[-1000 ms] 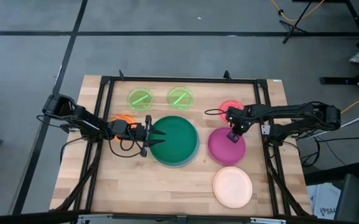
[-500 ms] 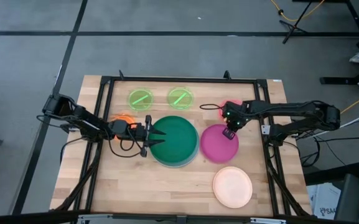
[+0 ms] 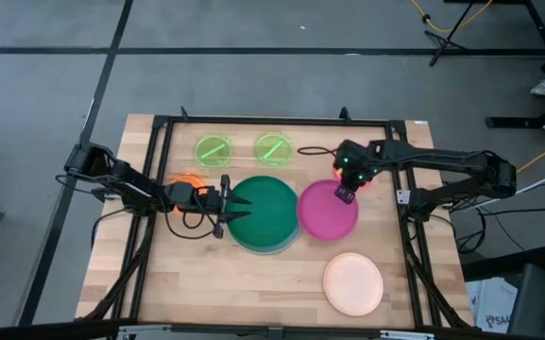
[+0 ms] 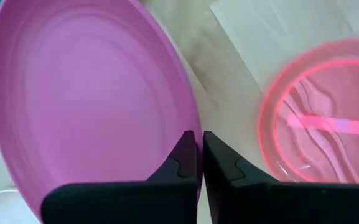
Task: Stack plastic plates
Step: Stack the pink plate on top of the dark green plate
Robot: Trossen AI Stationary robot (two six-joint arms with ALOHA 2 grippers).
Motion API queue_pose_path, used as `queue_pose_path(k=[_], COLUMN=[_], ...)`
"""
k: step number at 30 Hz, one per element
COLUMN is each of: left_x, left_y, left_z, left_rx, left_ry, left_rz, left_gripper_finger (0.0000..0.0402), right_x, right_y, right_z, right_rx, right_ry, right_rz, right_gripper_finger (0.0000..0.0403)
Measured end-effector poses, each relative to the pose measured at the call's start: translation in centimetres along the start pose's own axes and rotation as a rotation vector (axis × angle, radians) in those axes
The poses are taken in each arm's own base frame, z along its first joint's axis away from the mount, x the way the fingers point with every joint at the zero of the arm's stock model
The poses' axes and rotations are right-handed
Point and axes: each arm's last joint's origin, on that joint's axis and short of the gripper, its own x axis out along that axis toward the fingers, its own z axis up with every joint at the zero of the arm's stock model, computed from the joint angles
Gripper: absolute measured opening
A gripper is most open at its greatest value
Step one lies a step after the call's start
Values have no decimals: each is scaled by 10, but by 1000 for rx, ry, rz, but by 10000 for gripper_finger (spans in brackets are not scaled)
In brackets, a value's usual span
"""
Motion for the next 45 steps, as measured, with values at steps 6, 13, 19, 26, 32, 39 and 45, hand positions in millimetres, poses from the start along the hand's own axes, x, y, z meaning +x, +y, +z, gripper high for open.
queue_pose_path(k=[6,13,19,26,32,39,45], left_x=[0,0,0,0,0,0,0], left_y=[0,0,0,0,0,0,0], left_z=[0,0,0,0,0,1,1], left_rx=[1,2,2,1,1,1,0], left_ry=[0,0,-1,-4,-5,-6,-11], left_rz=[0,0,0,1,1,1,1], left_gripper_finger=[130,130,130,130,130,130,130], right_x=[-3,-3,16,46,70,93,115], right_y=[3,9,12,17,20,20,24], right_z=[9,26,44,67,81,91,93], right_rx=[1,-8,-18,-63,-56,-39,-34], right_ry=[-83,-239,-292,-356,-391,-413,-386], right_rz=[31,100,109,188,252,292,341], right_gripper_finger=[0,0,0,1,1,1,1])
